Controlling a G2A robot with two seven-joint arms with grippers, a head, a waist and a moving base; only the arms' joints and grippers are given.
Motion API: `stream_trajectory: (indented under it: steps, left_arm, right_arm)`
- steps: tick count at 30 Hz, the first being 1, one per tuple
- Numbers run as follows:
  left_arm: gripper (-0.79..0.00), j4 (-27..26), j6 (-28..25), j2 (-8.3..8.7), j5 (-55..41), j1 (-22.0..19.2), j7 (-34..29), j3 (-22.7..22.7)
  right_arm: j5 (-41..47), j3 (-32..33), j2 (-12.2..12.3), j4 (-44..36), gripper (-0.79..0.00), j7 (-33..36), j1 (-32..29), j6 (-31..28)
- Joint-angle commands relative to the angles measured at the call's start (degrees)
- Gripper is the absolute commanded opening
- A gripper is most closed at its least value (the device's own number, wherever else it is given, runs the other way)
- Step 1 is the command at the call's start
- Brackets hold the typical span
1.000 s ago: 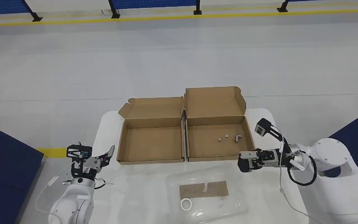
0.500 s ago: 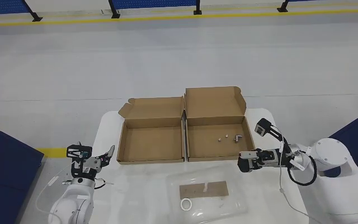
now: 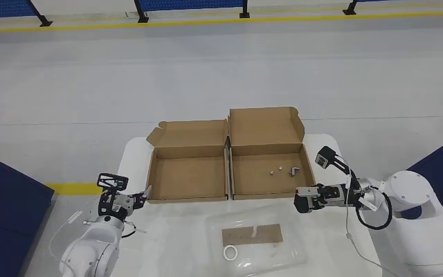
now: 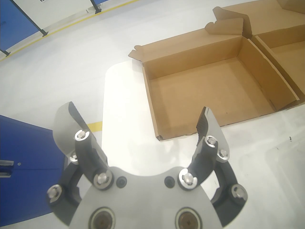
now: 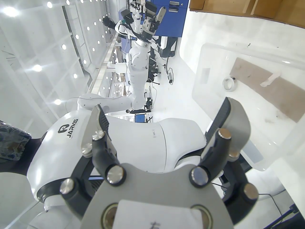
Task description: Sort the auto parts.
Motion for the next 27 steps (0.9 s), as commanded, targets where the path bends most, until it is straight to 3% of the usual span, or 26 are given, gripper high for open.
stream_trajectory:
  steps: [1,4,8,11,20,22,24,27]
  left_arm:
    - [0.000,-2.8,-2.6,0.12,2.8,-0.4,-1.2,1.3]
    - [0.000,-7.7,-8.1,0.32,3.3,-0.9,-8.1,3.4]
    - [0.000,-13.8,-16.8,0.54,0.6,-2.0,-22.3,8.1]
    - [0.000,-16.5,-19.8,0.55,-1.8,-3.6,-30.3,11.4]
    - [0.000,-16.5,-19.8,0.55,-1.8,-3.6,-30.3,11.4]
    - [0.000,-17.9,-22.5,0.65,-1.7,-3.8,-29.4,12.6]
    - [0.000,-18.9,-26.4,0.75,-2.2,-5.5,-32.2,15.1]
    - [0.000,-20.2,-29.5,0.64,-5.7,-9.2,-41.4,20.1]
  right_arm:
    - [0.0,0.0,0.0,0.0,0.000,0.0,0.0,0.0]
    - [0.0,0.0,0.0,0.0,0.000,0.0,0.0,0.0]
    - [0.0,0.0,0.0,0.0,0.000,0.0,0.0,0.0]
    - [0.0,0.0,0.0,0.0,0.000,0.0,0.0,0.0]
    - [0.0,0.0,0.0,0.0,0.000,0.0,0.0,0.0]
    - [0.0,0.0,0.0,0.0,0.000,0.0,0.0,0.0]
    - [0.0,0.0,0.0,0.0,0.000,0.0,0.0,0.0]
    - [0.0,0.0,0.0,0.0,0.000,0.0,0.0,0.0]
